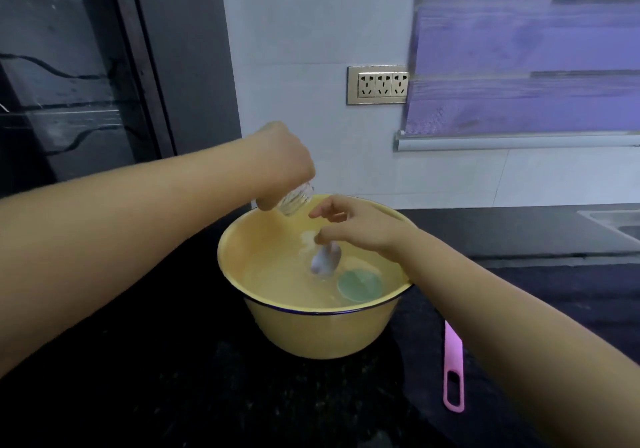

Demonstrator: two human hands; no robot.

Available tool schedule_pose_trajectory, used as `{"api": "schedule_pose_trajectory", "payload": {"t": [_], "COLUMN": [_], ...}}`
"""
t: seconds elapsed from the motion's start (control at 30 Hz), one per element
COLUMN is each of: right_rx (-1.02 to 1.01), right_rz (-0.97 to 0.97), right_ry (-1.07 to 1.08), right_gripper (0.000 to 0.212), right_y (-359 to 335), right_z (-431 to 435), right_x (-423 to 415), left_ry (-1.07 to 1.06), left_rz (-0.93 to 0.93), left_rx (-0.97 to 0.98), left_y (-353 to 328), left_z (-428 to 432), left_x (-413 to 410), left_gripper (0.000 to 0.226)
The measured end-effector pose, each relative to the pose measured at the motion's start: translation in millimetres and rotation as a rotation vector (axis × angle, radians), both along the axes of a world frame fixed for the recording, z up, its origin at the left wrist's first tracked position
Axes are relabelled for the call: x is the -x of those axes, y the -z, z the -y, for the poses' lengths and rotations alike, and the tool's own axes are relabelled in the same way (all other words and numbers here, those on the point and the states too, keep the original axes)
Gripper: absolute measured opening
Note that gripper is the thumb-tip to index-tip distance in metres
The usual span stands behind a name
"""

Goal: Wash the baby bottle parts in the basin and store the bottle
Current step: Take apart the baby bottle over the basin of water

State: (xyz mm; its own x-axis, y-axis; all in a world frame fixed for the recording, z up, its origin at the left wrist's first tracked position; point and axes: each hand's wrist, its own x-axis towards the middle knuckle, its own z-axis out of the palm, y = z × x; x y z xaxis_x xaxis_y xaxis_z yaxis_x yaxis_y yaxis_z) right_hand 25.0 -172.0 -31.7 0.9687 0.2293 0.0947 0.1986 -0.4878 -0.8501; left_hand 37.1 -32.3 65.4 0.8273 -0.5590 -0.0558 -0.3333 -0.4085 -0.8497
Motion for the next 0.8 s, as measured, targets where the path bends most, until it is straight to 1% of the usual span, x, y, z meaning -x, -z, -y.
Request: {"api": "schedule_pose_trajectory", "payload": {"t": [0.07,0.1,0.23,0.27,0.33,0.4,0.5,0.57,0.67,0.73,0.8], "right_rx": [-0.014,-0.022,-0.059,-0.068,-0.096,-0.133,-0.172,-0.162,-0.099,-0.064,-0.036], "right_rz": [0.024,0.033,0.044,0.045,0.05,0.054,0.039,0.027,0.032,0.065,0.108], "right_ry": [0.036,0.056,0.08,0.073,0.059,0.061,0.041,0.01,-0.051,-0.059,-0.06], "right_gripper": [0.019,0.019,0.019,0.018,0.018,0.017,0.011,0.01,0.016,0.015,0.019], "right_y": [0,0,0,0,0,0,-1,-1,0,0,0], "right_z": [1,2,4,4,3,4,5,5,5,4,2], "right_x": [-2,-3,-3,-3,-4,-5,-4,-4,-2,0,1], "left_ry": [0.122,0.162,0.259,0.272,0.274,0.234,0.185,0.172,0.153,0.136,0.106], "left_rz": [0.075,0.09,0.155,0.167,0.194,0.213,0.176,0.141,0.08,0.018,-0.057], "left_rx": [-0.164,-0.221,-0.348,-0.352,-0.329,-0.305,-0.245,-0.167,-0.034,0.06,0.173], "left_y": [6,9,10,8,3,1,7,8,9,11,11], "left_z": [7,11,16,13,8,8,10,9,6,4,-2], "left_x": [0,0,6,4,3,4,0,0,-2,-5,-9], "left_gripper": [0.026,0.026,0.033,0.034,0.033,0.031,0.03,0.031,0.037,0.04,0.044]}}
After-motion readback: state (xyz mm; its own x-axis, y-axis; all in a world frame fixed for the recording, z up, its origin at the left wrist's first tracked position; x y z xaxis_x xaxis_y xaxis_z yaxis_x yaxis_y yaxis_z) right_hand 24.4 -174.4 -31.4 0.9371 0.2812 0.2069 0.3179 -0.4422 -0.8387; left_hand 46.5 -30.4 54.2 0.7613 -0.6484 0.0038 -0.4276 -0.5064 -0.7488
